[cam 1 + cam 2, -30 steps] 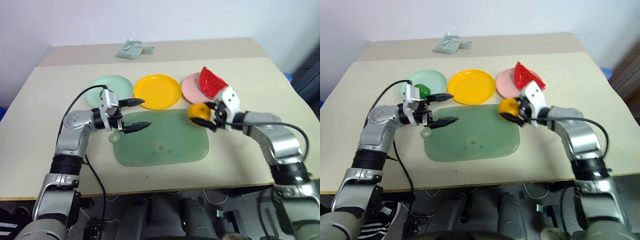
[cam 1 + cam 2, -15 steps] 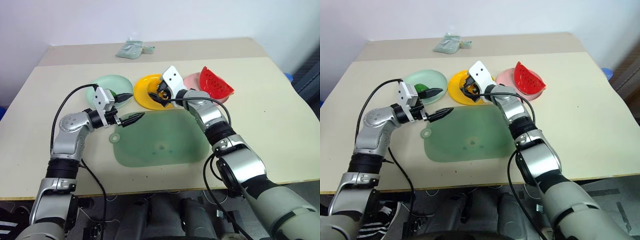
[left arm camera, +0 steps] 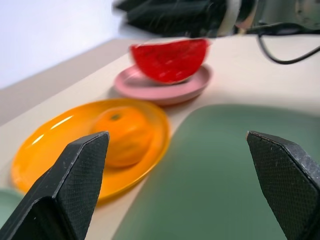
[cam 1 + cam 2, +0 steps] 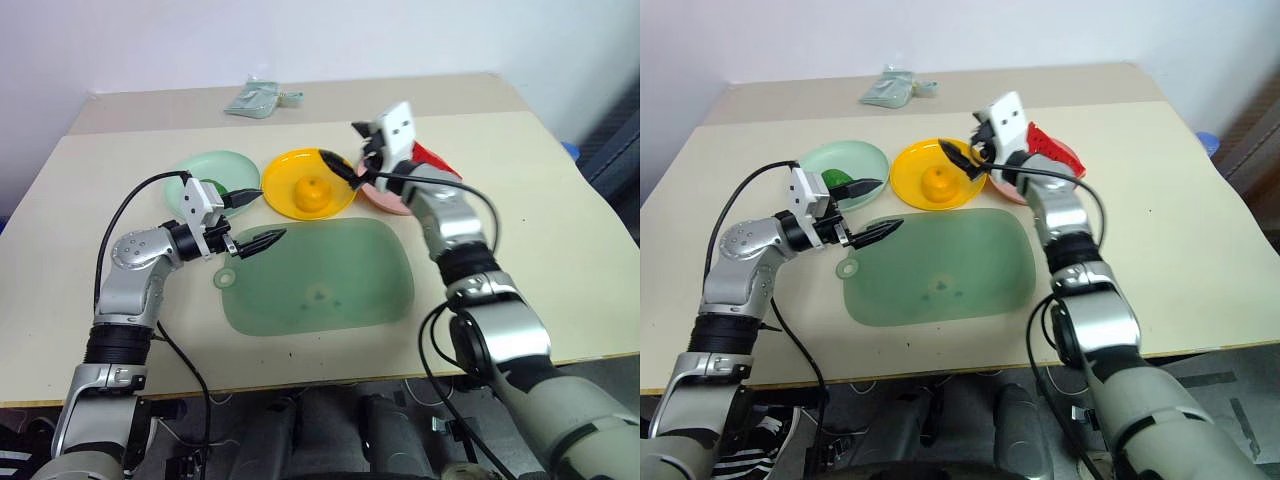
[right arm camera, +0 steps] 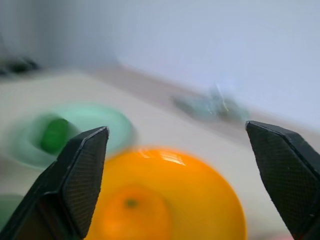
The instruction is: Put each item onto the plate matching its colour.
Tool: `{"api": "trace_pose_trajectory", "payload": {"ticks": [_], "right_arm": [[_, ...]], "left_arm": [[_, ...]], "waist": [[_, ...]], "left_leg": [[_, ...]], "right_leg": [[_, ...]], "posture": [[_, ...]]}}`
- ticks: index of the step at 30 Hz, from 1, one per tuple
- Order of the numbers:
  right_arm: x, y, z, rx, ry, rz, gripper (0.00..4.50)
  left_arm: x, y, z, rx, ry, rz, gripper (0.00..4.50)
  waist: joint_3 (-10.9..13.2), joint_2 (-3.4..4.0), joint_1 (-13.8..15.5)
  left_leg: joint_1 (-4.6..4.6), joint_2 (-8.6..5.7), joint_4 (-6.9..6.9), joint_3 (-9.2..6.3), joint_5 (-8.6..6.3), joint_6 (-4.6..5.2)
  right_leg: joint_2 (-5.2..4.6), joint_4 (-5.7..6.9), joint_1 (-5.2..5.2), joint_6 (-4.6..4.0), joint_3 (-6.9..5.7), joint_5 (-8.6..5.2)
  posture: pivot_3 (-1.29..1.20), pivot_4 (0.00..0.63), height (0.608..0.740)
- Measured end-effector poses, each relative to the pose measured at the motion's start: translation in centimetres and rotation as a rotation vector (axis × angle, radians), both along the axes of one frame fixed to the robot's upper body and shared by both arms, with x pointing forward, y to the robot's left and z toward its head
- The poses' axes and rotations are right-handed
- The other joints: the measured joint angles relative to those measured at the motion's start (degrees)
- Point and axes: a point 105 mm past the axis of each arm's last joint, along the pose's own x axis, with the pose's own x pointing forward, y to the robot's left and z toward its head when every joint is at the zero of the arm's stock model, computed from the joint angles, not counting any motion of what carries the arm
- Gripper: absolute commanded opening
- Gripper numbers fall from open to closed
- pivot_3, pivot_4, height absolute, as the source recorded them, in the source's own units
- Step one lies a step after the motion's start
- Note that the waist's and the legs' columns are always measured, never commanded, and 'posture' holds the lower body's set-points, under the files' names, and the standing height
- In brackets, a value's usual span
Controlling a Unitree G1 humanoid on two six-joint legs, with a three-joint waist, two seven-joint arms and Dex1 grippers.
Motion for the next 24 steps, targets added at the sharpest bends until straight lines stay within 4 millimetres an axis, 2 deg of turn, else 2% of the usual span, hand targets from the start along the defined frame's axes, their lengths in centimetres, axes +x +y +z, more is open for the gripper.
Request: {"api": "trace_pose_trajectory", "payload": {"ticks": [4,8,10,15,20,24], "right_arm": [[-4.8,-2.3,-1.5,-0.078,-0.015,0.055,4.47],[-9.7,-3.1,-1.8,-0.174,-0.026,0.115,4.47],[-11.4,-3.2,-1.9,-0.208,-0.033,0.112,4.47],[-13.0,-3.4,-1.5,-0.208,-0.044,0.063,4.47],[-13.8,-4.1,-2.9,-0.228,0.011,0.034,4.47],[-14.2,-4.2,-3.0,-0.237,0.019,0.038,4.47]], "left_arm": [[-0.5,0.0,0.3,-0.007,0.006,-0.064,4.50],[-0.5,0.3,0.3,-0.029,0.035,-0.132,4.50],[-0.2,0.5,0.3,-0.033,0.051,-0.158,4.50],[0.7,0.3,0.5,-0.028,0.051,-0.204,4.50],[1.1,0.1,0.3,-0.024,0.054,-0.221,4.50],[1.0,0.1,0.1,-0.015,0.061,-0.229,4.50]], "waist": [[0.0,0.02,-0.1],[0.0,0.03,-0.1],[0.0,0.02,0.0],[0.0,0.00,0.5],[0.0,-0.01,1.5],[0.0,-0.02,1.6]], "left_leg": [[0.02,0.04,0.07,0.09,0.00,0.00],[0.04,0.11,0.07,0.15,-0.01,0.01],[0.03,0.11,0.11,0.17,-0.01,0.02],[0.03,0.11,0.17,0.19,-0.02,0.02],[0.01,0.10,0.18,0.21,-0.04,0.06],[0.00,0.11,0.24,0.21,-0.04,0.06]], "right_leg": [[-0.01,0.05,-0.01,-0.01,0.01,0.00],[0.01,0.01,0.01,-0.01,0.05,-0.02],[-0.01,-0.01,0.03,-0.01,0.05,-0.02],[-0.03,-0.06,0.08,-0.01,0.04,-0.02],[-0.05,-0.11,0.08,0.00,0.04,-0.01],[-0.05,-0.11,0.10,0.00,0.04,-0.01]], "posture": [[0.00,0.150,0.740],[0.00,0.150,0.740],[0.00,0.150,0.740],[0.00,0.150,0.740],[0.00,0.150,0.740],[0.00,0.150,0.740]]}}
